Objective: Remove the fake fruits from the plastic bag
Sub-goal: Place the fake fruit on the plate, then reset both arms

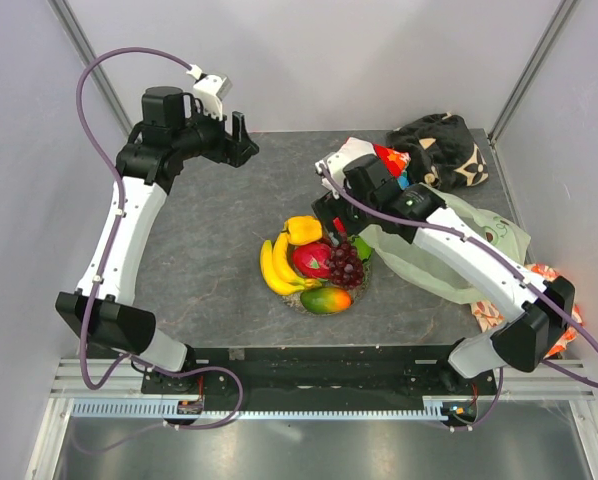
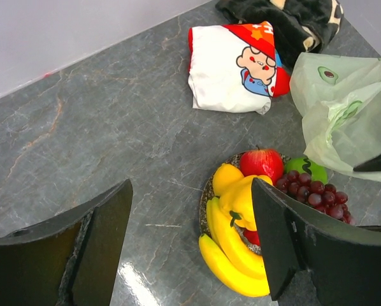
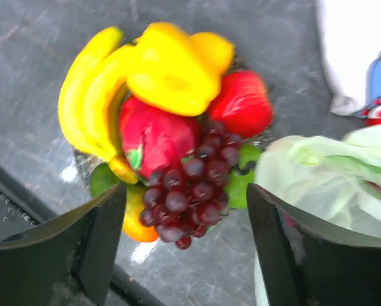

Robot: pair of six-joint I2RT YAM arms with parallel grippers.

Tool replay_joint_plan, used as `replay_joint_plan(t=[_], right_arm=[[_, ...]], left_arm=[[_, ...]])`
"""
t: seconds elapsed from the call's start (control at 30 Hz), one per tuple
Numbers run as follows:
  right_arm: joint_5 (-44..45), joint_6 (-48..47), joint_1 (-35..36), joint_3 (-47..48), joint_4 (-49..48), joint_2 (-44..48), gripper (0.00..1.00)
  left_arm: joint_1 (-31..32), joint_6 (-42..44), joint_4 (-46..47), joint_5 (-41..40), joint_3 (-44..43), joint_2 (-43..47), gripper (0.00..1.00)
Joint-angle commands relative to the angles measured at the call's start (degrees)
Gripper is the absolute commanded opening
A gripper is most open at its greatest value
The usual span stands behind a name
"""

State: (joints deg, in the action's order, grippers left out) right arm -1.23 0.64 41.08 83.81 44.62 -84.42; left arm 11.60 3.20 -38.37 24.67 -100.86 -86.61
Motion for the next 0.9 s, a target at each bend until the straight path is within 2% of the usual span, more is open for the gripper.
replay_joint_plan(t=[0.0, 0.03, 0.07, 0.17, 0.27, 0.37, 0.53, 0.87], right_arm=[[8.85, -0.65, -4.15, 1.62, -3.56, 1.28, 0.94], [9.93, 0.75, -5.65, 1.79, -4.79, 1.19, 0.98], [10.55, 1.02, -9.84, 2.06, -7.50, 0.75, 0.98], [14.23, 1.64, -17.31, 6.79, -10.07, -3.02, 0.98], [18.71, 2.96, -20.77, 11.37, -13.23, -5.31, 0.98], [25.57, 1.99, -20.78, 13.22, -16.40, -5.67, 0.98], [25.41, 0.24, -20.60, 14.89, -15.71, -6.11, 0.98], [23.65, 0.68, -20.60, 10.59, -12.81, -1.98, 0.98]], left_arm=[[-0.35, -1.36, 2.07, 1.17, -0.84, -0.14, 0.84], [-0.26, -1.10, 1.81, 1.52, -0.40, -0.05, 0.91], [-0.34, -0.83, 1.72, 1.79, 0.74, 0.21, 0.93], [-0.35, -0.48, 1.37, 2.14, 3.81, 1.61, 0.96], [-0.35, 0.75, 1.02, 0.13, 7.94, 3.99, 0.97], [-0.43, 2.77, 0.93, -2.68, 10.85, 5.48, 0.98], [-2.19, 2.69, 0.40, -6.90, 12.70, 6.10, 0.98], [-3.42, 2.16, 1.28, -12.97, 19.64, 9.79, 0.99]])
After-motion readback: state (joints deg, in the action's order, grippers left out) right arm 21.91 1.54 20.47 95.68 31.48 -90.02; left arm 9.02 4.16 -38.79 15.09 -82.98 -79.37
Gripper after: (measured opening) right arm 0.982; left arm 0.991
